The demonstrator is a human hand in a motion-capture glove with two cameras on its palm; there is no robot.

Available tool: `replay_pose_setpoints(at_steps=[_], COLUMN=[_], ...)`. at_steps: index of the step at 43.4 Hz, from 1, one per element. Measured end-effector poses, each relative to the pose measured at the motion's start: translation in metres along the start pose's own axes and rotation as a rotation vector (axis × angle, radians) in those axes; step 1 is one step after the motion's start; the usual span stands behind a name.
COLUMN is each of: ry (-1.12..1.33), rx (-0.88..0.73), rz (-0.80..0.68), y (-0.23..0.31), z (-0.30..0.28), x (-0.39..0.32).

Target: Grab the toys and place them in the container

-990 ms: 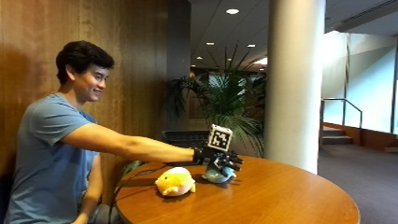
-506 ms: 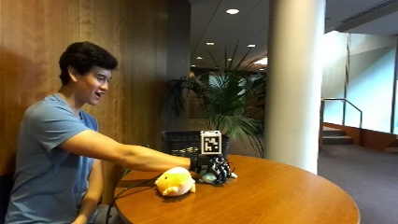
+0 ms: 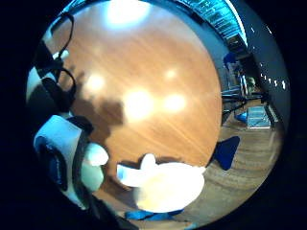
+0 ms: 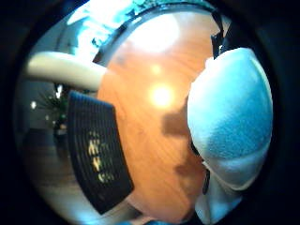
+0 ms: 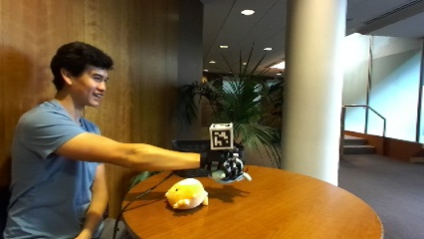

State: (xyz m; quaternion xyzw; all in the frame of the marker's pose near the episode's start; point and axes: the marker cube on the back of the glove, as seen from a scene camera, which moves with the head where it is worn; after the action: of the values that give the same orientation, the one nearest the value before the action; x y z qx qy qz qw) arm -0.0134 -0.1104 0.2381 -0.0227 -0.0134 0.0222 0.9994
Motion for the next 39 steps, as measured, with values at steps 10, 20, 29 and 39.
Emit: replay_pose_setpoints(at_steps=[10, 20, 29, 39], ry=[0.000, -0.080, -0.075, -0.144], rx=[0.055, 0.127, 0.176, 0.180], rz=[-0.086, 0.056, -0.049, -0.116], y=[0.005, 0.016, 0.032, 0.048], z=[-0.098, -0.199, -0.248, -0.269], x=[0.025, -0.011, -0.054, -0.118])
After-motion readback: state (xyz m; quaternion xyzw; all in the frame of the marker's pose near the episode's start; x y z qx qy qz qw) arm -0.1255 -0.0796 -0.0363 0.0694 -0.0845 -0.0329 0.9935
